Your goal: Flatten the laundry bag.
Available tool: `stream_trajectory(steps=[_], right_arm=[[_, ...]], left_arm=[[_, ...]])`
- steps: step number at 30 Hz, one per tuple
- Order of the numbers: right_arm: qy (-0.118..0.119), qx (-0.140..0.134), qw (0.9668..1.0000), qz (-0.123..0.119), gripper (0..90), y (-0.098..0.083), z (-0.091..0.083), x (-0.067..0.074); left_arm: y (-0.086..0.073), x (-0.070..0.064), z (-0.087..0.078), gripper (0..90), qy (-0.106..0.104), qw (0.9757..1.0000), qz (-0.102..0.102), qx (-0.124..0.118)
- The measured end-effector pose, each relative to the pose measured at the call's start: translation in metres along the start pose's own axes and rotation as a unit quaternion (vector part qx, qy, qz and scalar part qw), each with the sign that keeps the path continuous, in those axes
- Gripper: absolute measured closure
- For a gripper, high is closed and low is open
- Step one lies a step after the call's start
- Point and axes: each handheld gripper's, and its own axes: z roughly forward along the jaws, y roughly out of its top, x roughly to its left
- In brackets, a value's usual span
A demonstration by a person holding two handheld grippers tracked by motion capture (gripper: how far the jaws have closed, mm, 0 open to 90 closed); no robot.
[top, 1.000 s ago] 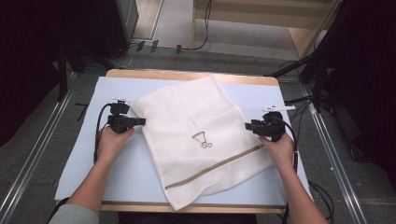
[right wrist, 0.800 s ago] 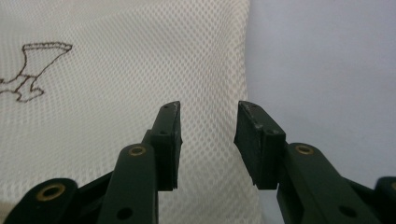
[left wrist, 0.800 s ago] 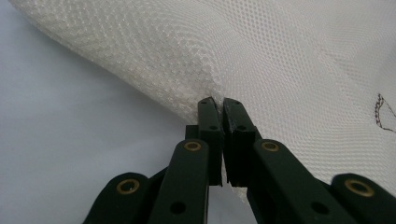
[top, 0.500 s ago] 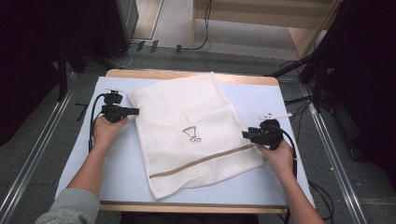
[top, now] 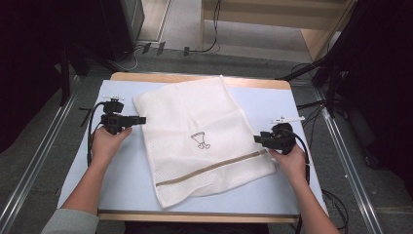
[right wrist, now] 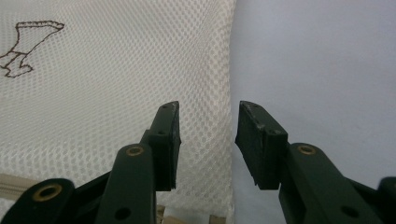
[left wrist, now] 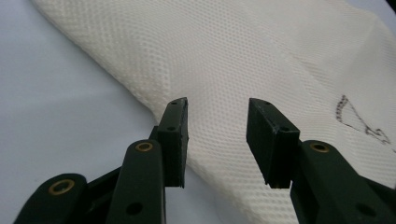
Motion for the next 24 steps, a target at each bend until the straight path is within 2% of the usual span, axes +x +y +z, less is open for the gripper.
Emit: stream_trajectory(steps=[3,8,12,14,17,20,24], right_arm=[[-0.001,-0.001,1.0,0.001,60.2,0.002,0.002,-0.002],[0.002,-0.003,1.0,-0.002,59.9,0.007,0.007,-0.002],[0.004,-0.009,0.9999,-0.007,60.0,0.011,0.012,0.0],[0.004,0.0,1.0,-0.006,59.9,0.013,0.014,0.0],[0.005,-0.002,1.0,-0.007,60.0,0.015,0.016,0.001],[0.004,0.0,0.9999,-0.01,60.0,0.017,0.019,0.001],[0.006,0.001,0.9999,-0.008,60.0,0.019,0.023,0.001]], left_arm=[[-0.006,-0.009,-0.004,57.9,0.005,0.9999,0.016,0.002],[-0.021,-0.015,-0.01,56.1,-0.005,0.9999,0.011,0.009],[-0.033,-0.023,-0.012,54.3,-0.006,0.9995,0.021,0.023],[-0.037,-0.027,-0.013,53.7,-0.011,0.9994,0.02,0.025],[-0.044,-0.032,-0.016,53.3,-0.012,0.9995,0.019,0.022],[-0.049,-0.036,-0.017,53.3,-0.003,0.9996,0.02,0.019],[-0.056,-0.04,-0.015,53.5,0.006,0.9993,0.021,0.032]])
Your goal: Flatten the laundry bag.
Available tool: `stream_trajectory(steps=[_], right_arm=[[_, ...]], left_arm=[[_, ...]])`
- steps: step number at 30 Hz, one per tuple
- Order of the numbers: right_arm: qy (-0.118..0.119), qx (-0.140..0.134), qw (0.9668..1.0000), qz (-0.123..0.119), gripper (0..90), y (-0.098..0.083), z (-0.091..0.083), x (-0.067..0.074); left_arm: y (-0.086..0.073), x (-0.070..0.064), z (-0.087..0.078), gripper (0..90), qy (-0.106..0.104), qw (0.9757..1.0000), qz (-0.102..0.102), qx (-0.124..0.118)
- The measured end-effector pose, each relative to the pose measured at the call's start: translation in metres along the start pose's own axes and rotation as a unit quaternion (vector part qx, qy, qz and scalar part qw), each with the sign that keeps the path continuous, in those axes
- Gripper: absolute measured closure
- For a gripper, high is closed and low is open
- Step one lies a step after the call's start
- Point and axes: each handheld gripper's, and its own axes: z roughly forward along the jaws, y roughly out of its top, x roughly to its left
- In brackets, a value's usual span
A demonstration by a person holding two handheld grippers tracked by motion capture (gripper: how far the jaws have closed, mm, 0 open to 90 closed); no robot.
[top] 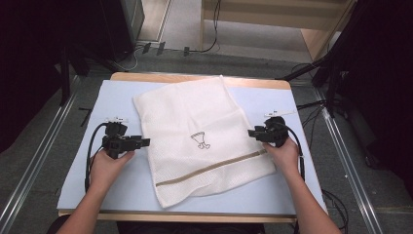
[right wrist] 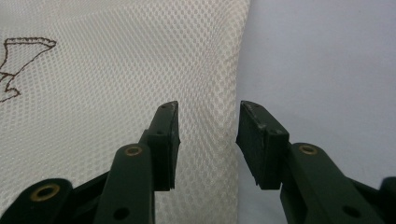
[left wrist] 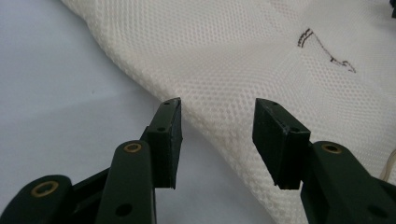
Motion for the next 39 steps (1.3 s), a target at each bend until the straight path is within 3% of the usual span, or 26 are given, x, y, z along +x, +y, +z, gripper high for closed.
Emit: stream_trajectory(steps=[6,12,15,17,20,26,32,39], right_arm=[[0.0,0.002,1.0,-0.005,60.0,0.002,0.003,0.0],[0.001,0.007,1.0,-0.005,60.0,0.001,0.006,0.001],[0.002,0.013,0.9999,-0.004,60.0,0.0,0.008,0.001],[0.002,0.022,0.9998,-0.005,60.0,0.0,0.01,0.001],[0.002,0.032,0.9995,-0.009,61.2,-0.001,0.013,0.003],[-0.005,0.043,0.999,-0.011,68.9,-0.002,0.016,0.003],[0.0,0.048,0.9988,-0.007,82.0,-0.001,0.016,0.004],[0.007,0.06,0.9982,-0.004,85.8,-0.001,0.013,0.01]], left_arm=[[-0.005,-0.003,0.008,54.8,0.01,0.9998,0.0,0.02],[-0.007,-0.007,0.013,55.4,-0.002,0.9995,-0.006,0.031],[-0.007,-0.009,0.02,61.1,-0.009,0.9988,-0.007,0.047],[-0.008,-0.009,0.026,67.1,0.003,0.9981,-0.007,0.061],[-0.007,-0.008,0.027,74.0,-0.004,0.9979,-0.014,0.062],[-0.003,-0.006,0.031,87.2,-0.014,0.9974,-0.005,0.07],[0.002,-0.002,0.029,89.1,-0.016,0.9976,-0.011,0.066],[0.015,0.01,0.023,89.3,-0.011,0.9987,-0.014,0.048]])
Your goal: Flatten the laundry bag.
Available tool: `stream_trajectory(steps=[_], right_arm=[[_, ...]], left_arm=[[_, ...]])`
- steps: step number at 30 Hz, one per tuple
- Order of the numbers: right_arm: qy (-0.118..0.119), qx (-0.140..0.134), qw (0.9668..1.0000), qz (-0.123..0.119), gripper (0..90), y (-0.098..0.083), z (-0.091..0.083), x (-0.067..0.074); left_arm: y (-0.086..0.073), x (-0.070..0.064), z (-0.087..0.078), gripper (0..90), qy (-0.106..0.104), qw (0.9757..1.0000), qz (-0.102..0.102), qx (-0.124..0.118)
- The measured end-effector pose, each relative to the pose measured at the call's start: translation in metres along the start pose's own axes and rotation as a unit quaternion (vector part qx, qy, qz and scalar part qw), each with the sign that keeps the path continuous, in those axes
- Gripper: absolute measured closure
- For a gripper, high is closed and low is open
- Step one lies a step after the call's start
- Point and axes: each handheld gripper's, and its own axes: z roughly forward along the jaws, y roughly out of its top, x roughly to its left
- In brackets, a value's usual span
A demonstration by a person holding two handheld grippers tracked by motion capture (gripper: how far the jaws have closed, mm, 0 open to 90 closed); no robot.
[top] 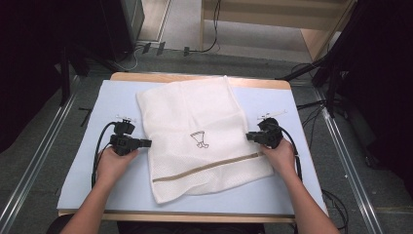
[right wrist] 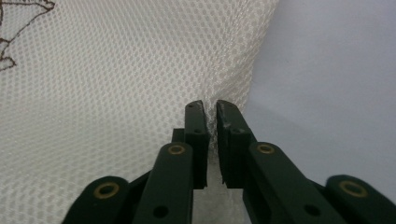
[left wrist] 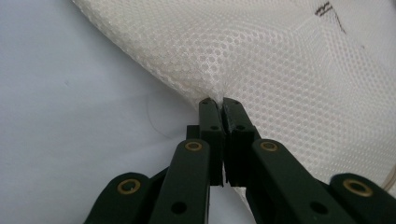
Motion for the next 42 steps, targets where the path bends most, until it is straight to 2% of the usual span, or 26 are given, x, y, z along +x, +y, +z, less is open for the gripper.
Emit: stream_trajectory(steps=[5,10,16,19,26,31,35,40,42], right_arm=[[0.003,0.004,1.0,-0.008,87.0,-0.003,-0.003,0.008],[0.022,0.003,0.9997,0.007,87.0,-0.009,-0.006,0.015],[0.021,0.002,0.9997,-0.01,86.6,-0.015,-0.008,0.027],[0.022,-0.002,0.9996,-0.017,86.3,-0.015,-0.006,0.031],[0.023,-0.008,0.9996,-0.017,85.8,-0.014,-0.003,0.032],[0.025,-0.015,0.9995,-0.013,84.7,-0.012,0.003,0.031],[0.036,-0.015,0.9992,-0.006,80.5,-0.013,0.003,0.03],[0.056,-0.016,0.9983,0.004,69.8,-0.014,0.0,0.026],[0.055,-0.017,0.9983,0.003,67.1,-0.014,-0.001,0.028]], left_arm=[[0.01,0.01,0.002,89.3,0.003,1.0,-0.003,-0.004],[0.021,0.018,0.004,89.5,0.0,1.0,-0.005,-0.004],[0.037,0.027,0.007,89.4,0.008,0.9999,0.004,-0.013],[0.041,0.033,0.01,89.3,0.009,0.9999,-0.003,-0.013],[0.046,0.041,0.007,89.1,0.008,0.9997,0.0,-0.022],[0.049,0.047,0.009,88.5,0.003,0.9995,-0.009,-0.031],[0.048,0.048,0.006,85.8,-0.004,0.9994,-0.009,-0.034],[0.045,0.045,0.003,74.7,-0.001,0.9996,0.004,-0.026],[0.044,0.044,0.002,70.3,-0.001,0.9996,0.012,-0.027]])
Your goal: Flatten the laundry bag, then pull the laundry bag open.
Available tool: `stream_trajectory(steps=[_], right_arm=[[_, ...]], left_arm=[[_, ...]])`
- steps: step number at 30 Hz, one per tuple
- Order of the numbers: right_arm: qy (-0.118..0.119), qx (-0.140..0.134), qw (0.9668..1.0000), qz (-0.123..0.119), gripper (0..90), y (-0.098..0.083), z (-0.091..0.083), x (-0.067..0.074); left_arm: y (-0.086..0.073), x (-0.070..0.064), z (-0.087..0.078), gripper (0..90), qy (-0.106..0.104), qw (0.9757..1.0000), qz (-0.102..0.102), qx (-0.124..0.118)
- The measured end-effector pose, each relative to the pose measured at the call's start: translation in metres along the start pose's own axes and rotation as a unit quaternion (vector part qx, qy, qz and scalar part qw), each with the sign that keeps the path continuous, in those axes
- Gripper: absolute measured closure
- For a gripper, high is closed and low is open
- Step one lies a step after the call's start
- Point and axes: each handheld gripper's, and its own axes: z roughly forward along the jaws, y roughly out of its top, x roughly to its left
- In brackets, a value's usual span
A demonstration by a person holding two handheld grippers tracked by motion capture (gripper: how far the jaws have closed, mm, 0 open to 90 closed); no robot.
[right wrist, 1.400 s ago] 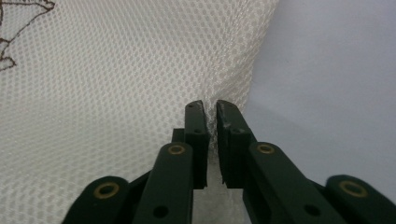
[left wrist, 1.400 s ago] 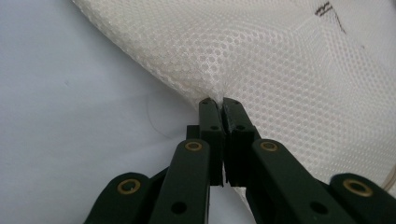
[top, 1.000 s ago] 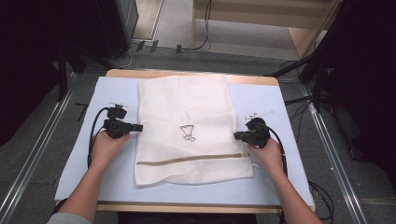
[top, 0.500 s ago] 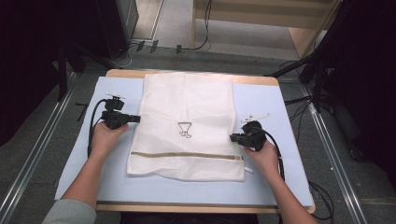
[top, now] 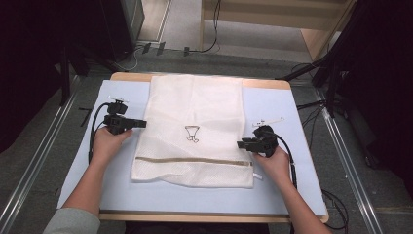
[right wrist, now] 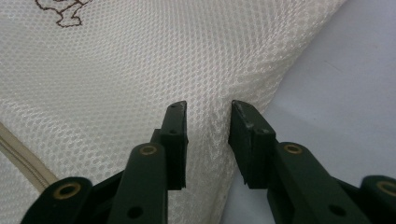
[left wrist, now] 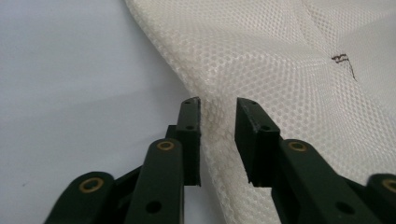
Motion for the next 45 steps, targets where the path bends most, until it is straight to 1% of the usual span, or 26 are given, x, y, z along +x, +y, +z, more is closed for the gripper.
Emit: stream_trajectory(steps=[3,6,8,11,13,14,17,19,20,23,25,32,36,42,45], right_arm=[[0.001,-0.003,1.0,-0.003,63.8,0.0,-0.001,0.0],[0.001,-0.008,1.0,-0.003,61.4,0.001,-0.003,0.0],[-0.002,-0.017,0.9998,-0.005,61.0,0.002,-0.006,0.0],[0.0,-0.031,0.9995,0.004,59.6,0.003,-0.012,0.0],[-0.001,-0.035,0.9994,0.002,59.0,0.003,-0.016,0.0],[-0.002,-0.035,0.9994,0.0,58.7,0.003,-0.018,0.001],[-0.005,-0.038,0.9993,-0.005,58.5,0.002,-0.023,0.002],[-0.002,-0.039,0.9992,-0.005,58.2,0.001,-0.026,0.004],[-0.003,-0.037,0.9993,-0.006,58.0,0.0,-0.028,0.006],[-0.005,-0.037,0.9992,-0.016,58.2,-0.002,-0.033,0.009],[-0.003,-0.038,0.9991,-0.016,58.2,-0.004,-0.035,0.01],[-0.003,-0.038,0.9991,-0.02,59.8,-0.007,-0.039,0.013],[-0.004,-0.042,0.9989,-0.022,60.4,-0.008,-0.043,0.015],[-0.001,-0.04,0.999,-0.021,61.2,-0.015,-0.049,0.019],[0.002,-0.04,0.9989,-0.024,61.8,-0.019,-0.052,0.021]], left_arm=[[-0.001,-0.001,-0.005,64.3,0.002,0.9999,0.004,-0.014],[-0.002,-0.001,-0.011,57.0,-0.007,0.9998,-0.002,-0.021],[-0.005,-0.002,-0.014,55.5,-0.001,0.9997,0.003,-0.022],[-0.006,-0.004,-0.019,53.8,-0.007,0.9996,0.003,-0.029],[-0.006,-0.007,-0.022,52.7,-0.01,0.9993,0.003,-0.035],[-0.006,-0.008,-0.023,52.3,-0.015,0.9993,0.007,-0.035],[-0.007,-0.012,-0.022,50.1,-0.028,0.9989,0.01,-0.035],[-0.008,-0.015,-0.021,49.2,-0.029,0.999,0.011,-0.031],[-0.008,-0.017,-0.021,48.9,-0.029,0.999,0.016,-0.029],[-0.008,-0.023,-0.021,47.8,-0.029,0.9989,0.022,-0.029],[-0.009,-0.027,-0.021,46.7,-0.032,0.9987,0.026,-0.029],[-0.01,-0.04,-0.019,44.6,-0.038,0.9981,0.043,-0.024],[-0.013,-0.047,-0.018,44.0,-0.043,0.9978,0.045,-0.025],[-0.017,-0.062,-0.019,43.5,-0.05,0.9968,0.058,-0.023],[-0.018,-0.071,-0.018,43.3,-0.057,0.9957,0.069,-0.023]])
